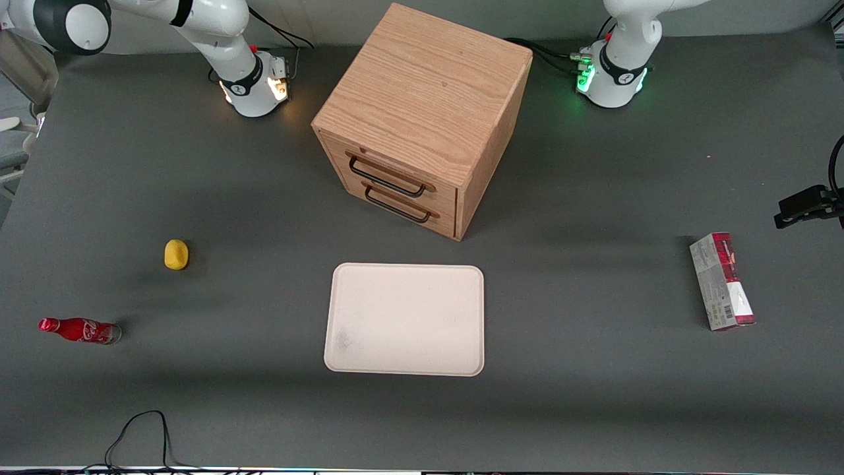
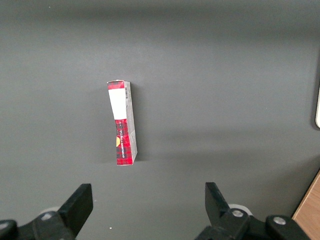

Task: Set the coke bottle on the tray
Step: 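Lower the right gripper around the bottle's body and close it, then lift the bottle with the right gripper and carry it toward the white tray, then stand the bottle upright and lower it onto the tray's corner, then open the right gripper to release the bottle and raise it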

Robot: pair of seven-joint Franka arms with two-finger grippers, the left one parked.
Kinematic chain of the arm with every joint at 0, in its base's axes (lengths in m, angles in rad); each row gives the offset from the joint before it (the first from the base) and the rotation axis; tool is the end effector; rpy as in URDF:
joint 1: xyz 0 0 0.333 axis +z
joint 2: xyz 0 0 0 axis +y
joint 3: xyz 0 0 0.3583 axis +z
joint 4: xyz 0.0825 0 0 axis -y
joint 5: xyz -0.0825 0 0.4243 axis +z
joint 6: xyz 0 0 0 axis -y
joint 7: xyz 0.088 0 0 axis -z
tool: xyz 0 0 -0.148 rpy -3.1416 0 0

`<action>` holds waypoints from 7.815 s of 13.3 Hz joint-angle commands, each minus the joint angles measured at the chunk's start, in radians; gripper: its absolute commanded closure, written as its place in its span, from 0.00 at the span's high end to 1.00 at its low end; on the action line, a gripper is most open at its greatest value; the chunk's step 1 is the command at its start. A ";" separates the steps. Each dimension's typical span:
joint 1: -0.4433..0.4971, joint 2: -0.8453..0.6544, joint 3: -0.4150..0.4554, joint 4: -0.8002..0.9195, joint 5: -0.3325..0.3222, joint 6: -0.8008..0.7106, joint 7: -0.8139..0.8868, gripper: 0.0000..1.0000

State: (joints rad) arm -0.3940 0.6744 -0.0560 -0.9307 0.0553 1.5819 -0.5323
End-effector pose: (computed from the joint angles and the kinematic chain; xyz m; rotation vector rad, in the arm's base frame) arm 0.7297 -0.3269 0.4797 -3.1098 -0.1446 0.0161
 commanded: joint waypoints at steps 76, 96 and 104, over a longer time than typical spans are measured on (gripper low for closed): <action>0.744 0.249 0.186 0.033 -0.169 0.265 0.689 0.00; 0.742 -0.051 0.185 0.023 -0.164 -0.096 0.762 1.00; 0.552 -0.508 0.163 -0.378 -0.128 -0.157 0.742 1.00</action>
State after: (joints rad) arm 0.2151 0.3629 0.1107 -1.0439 -0.0950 1.3361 0.2015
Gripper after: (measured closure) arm 0.000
